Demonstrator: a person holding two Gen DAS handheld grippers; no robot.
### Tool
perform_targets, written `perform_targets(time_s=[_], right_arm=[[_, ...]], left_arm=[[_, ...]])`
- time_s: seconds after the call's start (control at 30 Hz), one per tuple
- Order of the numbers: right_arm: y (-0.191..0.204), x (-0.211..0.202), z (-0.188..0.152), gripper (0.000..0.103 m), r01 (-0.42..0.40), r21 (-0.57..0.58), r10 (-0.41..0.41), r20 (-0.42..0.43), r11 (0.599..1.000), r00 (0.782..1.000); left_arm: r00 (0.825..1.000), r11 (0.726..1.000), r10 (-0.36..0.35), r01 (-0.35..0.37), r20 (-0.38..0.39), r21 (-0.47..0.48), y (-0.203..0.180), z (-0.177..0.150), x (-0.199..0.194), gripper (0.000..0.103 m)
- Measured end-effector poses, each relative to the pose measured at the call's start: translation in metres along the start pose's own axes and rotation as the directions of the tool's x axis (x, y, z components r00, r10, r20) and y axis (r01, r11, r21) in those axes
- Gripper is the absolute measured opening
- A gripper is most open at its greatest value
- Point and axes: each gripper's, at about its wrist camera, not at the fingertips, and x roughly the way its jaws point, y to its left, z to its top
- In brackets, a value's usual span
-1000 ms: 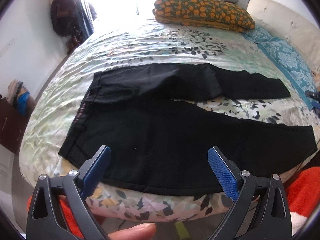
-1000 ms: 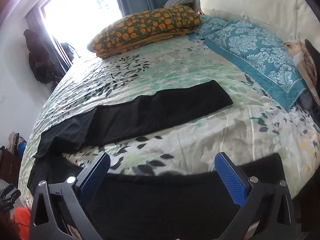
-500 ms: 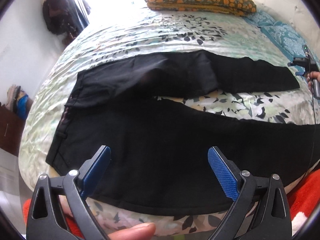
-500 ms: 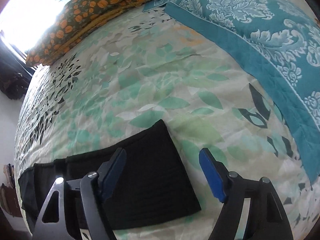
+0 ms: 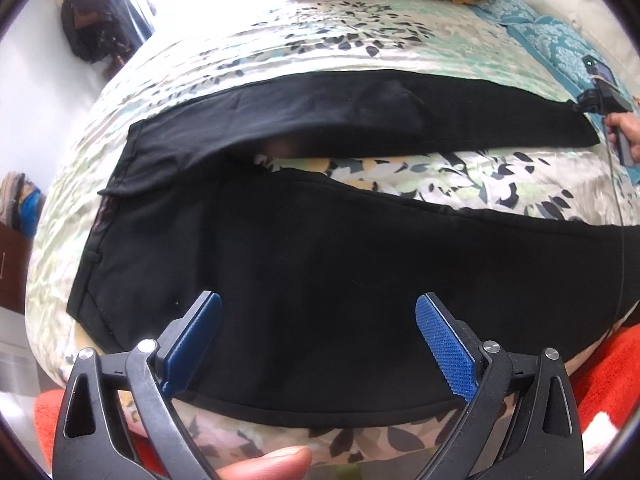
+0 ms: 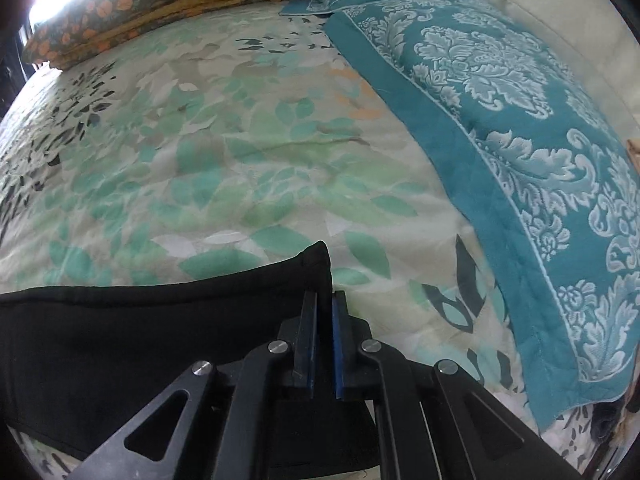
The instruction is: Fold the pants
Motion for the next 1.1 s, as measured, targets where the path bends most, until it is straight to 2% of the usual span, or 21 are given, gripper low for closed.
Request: perform_targets(time_s=[0.03,0.07,0.13,0.17,0.2,0.27,0.33,0.37,0.43,0.47,0.5,0.53,0.63,0.73,0.8,0.83,0.9,1.0,1.03,1.1], right_arm=[[0.003,0.002,-0.003,0.007,-0.008,0.001,0.008,0.0,1.0,1.0],[0.005,0.002,-0.005,0.012,-0.01,0.009,0.01,0.001,1.0,1.0],[0.005,-0.002,-0.009,0.057,-0.008,0.038,0.007,0.013,0.999,1.0],[0.003,-0.01,-0.012,0.094,-0.015,0.061,0.012,0.036,0.998,0.999],[0.001,-0.025,-0.018,0.098,-0.007,0.088,-0.001,0.086,0.996,0.996],[0.003,-0.062,-0.032,0.098,-0.028,0.129,0.003,0.191,0.991,0.982],[0.014,-0.097,-0.054,0.098,-0.106,0.114,0.076,0.238,0.988,0.968],[0.024,-0.114,-0.069,0.098,-0.155,0.094,0.127,0.25,0.983,0.96],[0.046,-0.146,-0.107,0.098,-0.27,0.05,0.248,0.261,0.962,0.933],[0.059,-0.16,-0.128,0.098,-0.318,0.028,0.3,0.258,0.948,0.918],[0.072,-0.174,-0.152,0.098,-0.357,0.006,0.344,0.251,0.934,0.905],[0.086,-0.186,-0.176,0.098,-0.386,-0.017,0.378,0.243,0.922,0.893],[0.129,-0.219,-0.247,0.098,-0.424,-0.096,0.435,0.228,0.901,0.871],[0.166,-0.246,-0.308,0.098,-0.415,-0.152,0.44,0.244,0.897,0.864],[0.184,-0.259,-0.339,0.098,-0.426,-0.163,0.455,0.248,0.89,0.855],[0.194,-0.264,-0.352,0.098,-0.433,-0.179,0.466,0.247,0.883,0.849],[0.211,-0.273,-0.369,0.098,-0.44,-0.21,0.482,0.233,0.873,0.845],[0.235,-0.29,-0.383,0.098,-0.44,-0.289,0.508,0.232,0.85,0.829],[0.242,-0.295,-0.388,0.098,-0.426,-0.32,0.507,0.237,0.846,0.828],[0.254,-0.301,-0.392,0.098,-0.403,-0.355,0.499,0.241,0.843,0.832]], left_arm=[[1.0,1.0,0.0,0.0,0.002,0.003,0.001,-0.001,-0.002,0.099],[1.0,1.0,0.002,-0.002,0.003,0.001,0.002,-0.002,-0.003,0.099],[1.0,1.0,0.006,-0.006,-0.002,-0.016,0.011,-0.001,-0.001,0.099],[1.0,0.999,0.017,-0.017,0.0,-0.033,0.021,0.0,0.002,0.099],[0.999,0.998,0.03,-0.03,0.01,-0.051,0.032,0.003,0.005,0.099],[0.997,0.993,0.066,-0.061,0.05,-0.105,0.063,0.009,0.017,0.099],[0.991,0.983,0.121,-0.112,0.056,-0.145,0.095,0.014,0.039,0.099],[0.984,0.971,0.176,-0.167,0.04,-0.17,0.113,0.015,0.054,0.099],[0.978,0.956,0.206,-0.205,-0.017,-0.21,0.145,0.01,0.083,0.099],[0.968,0.944,0.239,-0.249,-0.07,-0.216,0.158,0.003,0.097,0.1],[0.966,0.94,0.242,-0.257,-0.09,-0.223,0.169,-0.005,0.105,0.1],[0.98,0.946,0.194,-0.2,-0.049,-0.257,0.179,-0.015,0.101,0.1],[0.979,0.923,0.198,-0.203,-0.05,-0.327,0.204,-0.034,0.08,0.1],[0.978,0.892,0.208,-0.179,0.026,-0.415,0.243,-0.043,0.058,0.099],[0.979,0.876,0.201,-0.162,0.04,-0.455,0.277,-0.041,0.052,0.099],[0.981,0.869,0.191,-0.151,0.038,-0.471,0.292,-0.043,0.052,0.099],[0.993,0.867,0.111,-0.075,0.044,-0.492,0.323,-0.044,0.061,0.098],[0.997,0.85,0.083,-0.065,0.01,-0.523,0.347,-0.049,0.078,0.098],[0.999,0.841,0.047,-0.03,0.018,-0.54,0.351,-0.05,0.084,0.098],[0.996,0.808,-0.081,0.088,0.038,-0.583,0.357,-0.05,0.102,0.098]])
